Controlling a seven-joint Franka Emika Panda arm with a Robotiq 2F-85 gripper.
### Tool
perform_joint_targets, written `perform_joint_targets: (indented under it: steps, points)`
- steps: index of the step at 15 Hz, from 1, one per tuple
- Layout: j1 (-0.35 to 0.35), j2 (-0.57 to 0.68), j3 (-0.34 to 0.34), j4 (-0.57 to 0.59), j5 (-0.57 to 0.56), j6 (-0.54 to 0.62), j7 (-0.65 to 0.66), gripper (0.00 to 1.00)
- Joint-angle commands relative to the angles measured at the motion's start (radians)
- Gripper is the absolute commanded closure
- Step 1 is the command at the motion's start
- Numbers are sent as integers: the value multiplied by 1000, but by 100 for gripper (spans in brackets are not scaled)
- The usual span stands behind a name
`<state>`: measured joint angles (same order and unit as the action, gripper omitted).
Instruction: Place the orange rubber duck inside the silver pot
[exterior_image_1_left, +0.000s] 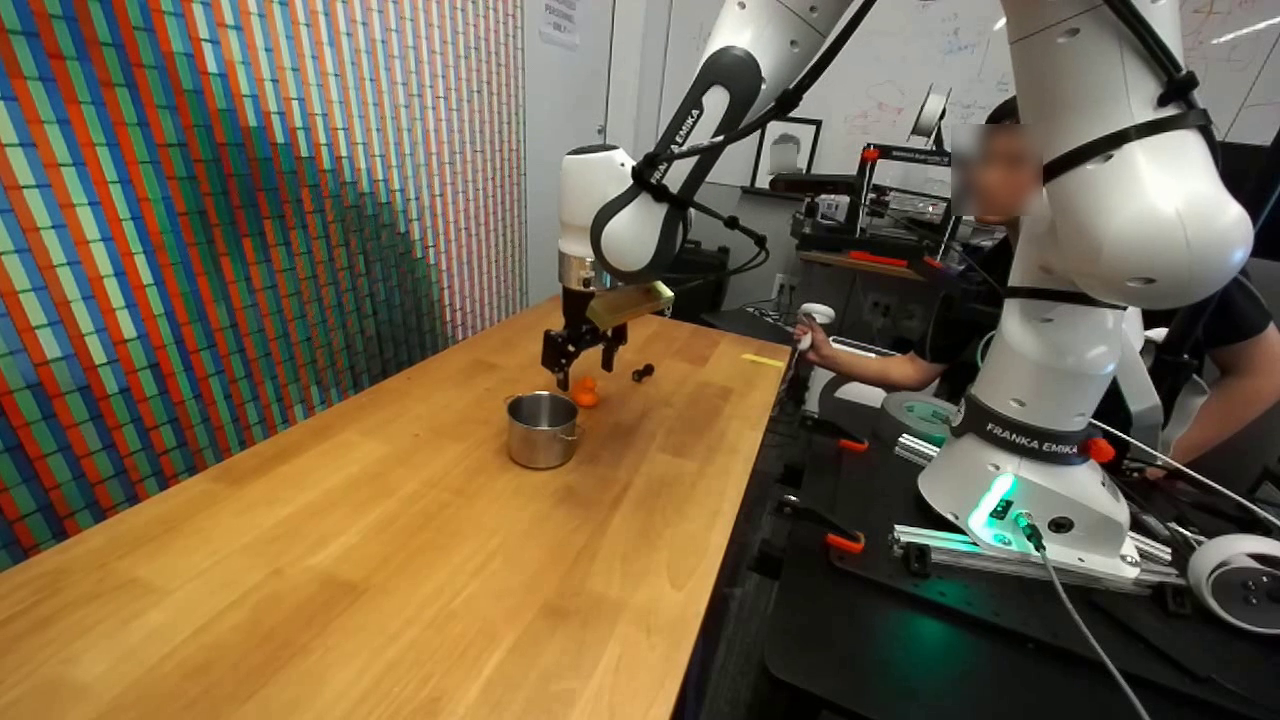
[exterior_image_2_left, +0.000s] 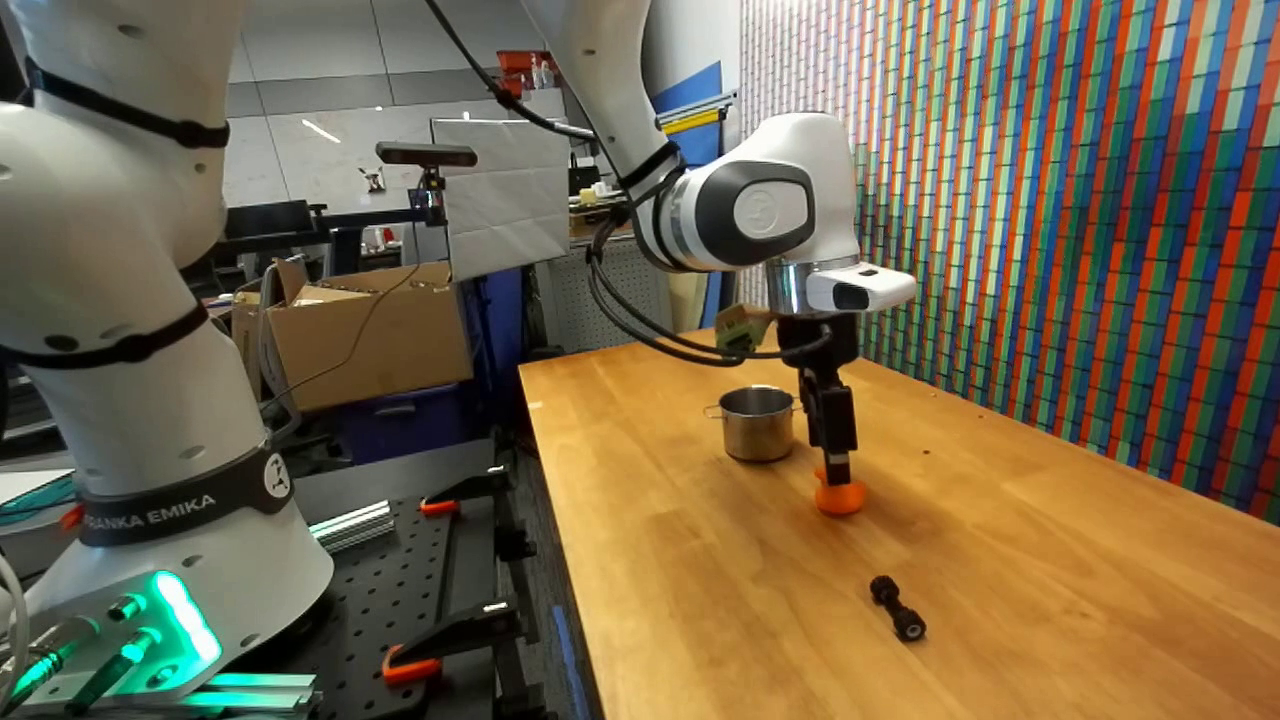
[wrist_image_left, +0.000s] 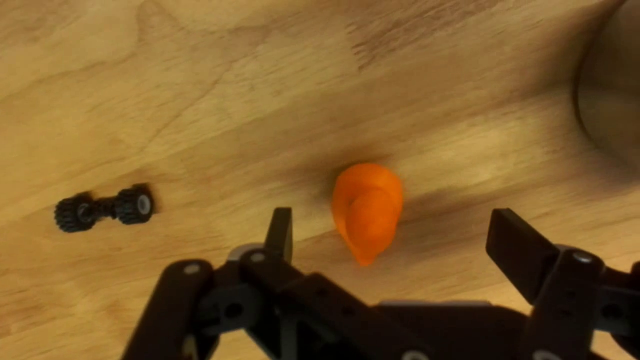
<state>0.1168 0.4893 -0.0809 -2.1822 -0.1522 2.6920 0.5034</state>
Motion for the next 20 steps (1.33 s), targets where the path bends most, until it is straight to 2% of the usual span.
perform_joint_targets:
  steps: [1, 4, 5, 6, 9, 13, 15, 20]
  points:
    - [34, 38, -46, 11, 30, 39, 13, 0]
    - [47, 71, -80, 18, 18, 71, 16, 0]
    - [44, 78, -82, 16, 27, 89, 10, 25]
    - [41, 76, -81, 12, 38, 109, 5, 27]
    - [36, 85, -72, 10, 73, 152, -8, 51]
    - [20, 83, -53, 9, 128, 151, -28, 81]
    - [11, 71, -46, 3, 153, 138, -40, 76]
    - [-27, -29, 18, 14, 241, 68, -100, 77]
